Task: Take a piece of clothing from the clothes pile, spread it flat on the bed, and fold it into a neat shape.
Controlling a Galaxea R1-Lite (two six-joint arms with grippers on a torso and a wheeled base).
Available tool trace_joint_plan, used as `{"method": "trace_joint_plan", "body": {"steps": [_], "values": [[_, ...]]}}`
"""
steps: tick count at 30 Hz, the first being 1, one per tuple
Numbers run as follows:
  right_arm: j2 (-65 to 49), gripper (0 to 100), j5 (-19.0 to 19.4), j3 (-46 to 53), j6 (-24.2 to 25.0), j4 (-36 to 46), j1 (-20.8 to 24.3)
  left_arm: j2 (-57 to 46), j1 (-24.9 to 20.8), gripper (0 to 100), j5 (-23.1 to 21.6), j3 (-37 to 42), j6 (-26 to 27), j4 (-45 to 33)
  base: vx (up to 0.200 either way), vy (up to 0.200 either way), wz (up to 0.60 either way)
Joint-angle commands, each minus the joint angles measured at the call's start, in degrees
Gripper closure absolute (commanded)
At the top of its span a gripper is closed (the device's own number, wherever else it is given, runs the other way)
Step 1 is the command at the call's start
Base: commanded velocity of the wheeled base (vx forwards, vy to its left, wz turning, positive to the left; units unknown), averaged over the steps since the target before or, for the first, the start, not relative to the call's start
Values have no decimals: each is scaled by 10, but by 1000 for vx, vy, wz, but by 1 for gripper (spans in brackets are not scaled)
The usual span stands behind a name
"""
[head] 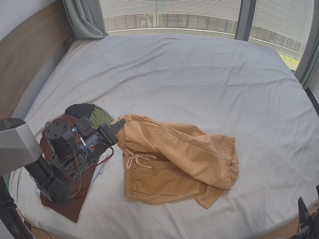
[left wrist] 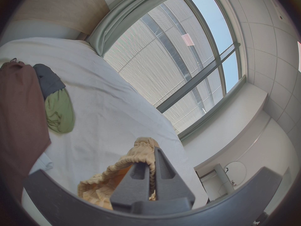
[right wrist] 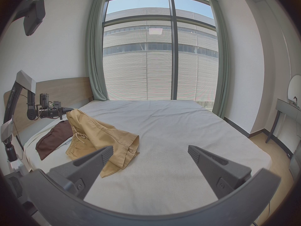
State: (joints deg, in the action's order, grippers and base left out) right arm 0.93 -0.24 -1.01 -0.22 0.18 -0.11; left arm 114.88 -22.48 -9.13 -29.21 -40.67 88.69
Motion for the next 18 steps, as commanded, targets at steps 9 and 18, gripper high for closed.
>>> {"method": "trace_joint_plan", "body": {"steps": [9,18], "values": [[-9,0,0,10,0,0,0,8,38,100,-33,30,32,0,0,0,0],[-9,0,0,10,0,0,-1,9,75,100,-75,38,74,0,0,0,0]]}}
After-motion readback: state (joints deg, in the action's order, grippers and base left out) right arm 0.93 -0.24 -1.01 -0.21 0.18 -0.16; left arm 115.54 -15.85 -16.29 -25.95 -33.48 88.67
